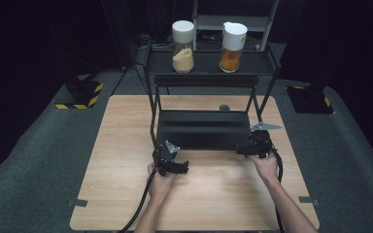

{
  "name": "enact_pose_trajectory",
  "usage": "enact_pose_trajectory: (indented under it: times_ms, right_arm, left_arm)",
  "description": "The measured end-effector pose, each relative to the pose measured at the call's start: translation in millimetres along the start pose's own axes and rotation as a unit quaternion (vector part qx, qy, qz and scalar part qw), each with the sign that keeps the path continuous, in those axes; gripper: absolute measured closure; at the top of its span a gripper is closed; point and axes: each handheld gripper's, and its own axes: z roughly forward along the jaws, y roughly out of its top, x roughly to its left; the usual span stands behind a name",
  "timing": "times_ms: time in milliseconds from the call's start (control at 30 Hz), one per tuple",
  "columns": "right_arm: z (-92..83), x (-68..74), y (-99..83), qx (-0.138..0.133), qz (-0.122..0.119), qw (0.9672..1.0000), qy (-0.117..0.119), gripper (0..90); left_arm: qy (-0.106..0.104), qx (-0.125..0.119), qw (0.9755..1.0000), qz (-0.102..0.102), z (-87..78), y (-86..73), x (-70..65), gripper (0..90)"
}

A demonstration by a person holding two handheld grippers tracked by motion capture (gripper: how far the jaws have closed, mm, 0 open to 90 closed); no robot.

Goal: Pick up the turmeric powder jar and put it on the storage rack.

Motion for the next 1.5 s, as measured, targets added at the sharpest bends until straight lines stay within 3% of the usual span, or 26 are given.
enact_pose_trajectory:
  times_ms: [400, 767, 1500]
  right_arm:
    - [15.9, 4.4, -13.5, 0.021, 0.003, 0.9997, -0.01, 10.7]
    - [32.1, 14.1, -22.6, 0.038, -0.011, 0.9985, -0.039, 10.7]
    - [45.1, 18.9, -38.4, 0.042, -0.019, 0.9979, -0.045, 9.6]
  left_arm:
    - [0.0, 0.001, 1.0, 0.0, -0.1, 0.2, 0.0, 3.4]
    - [0.0, 0.0, 1.0, 0.0, -0.1, 0.1, 0.0, 3.4]
    - [0.001, 0.001, 1.0, 0.001, -0.1, 0.2, -0.2, 3.4]
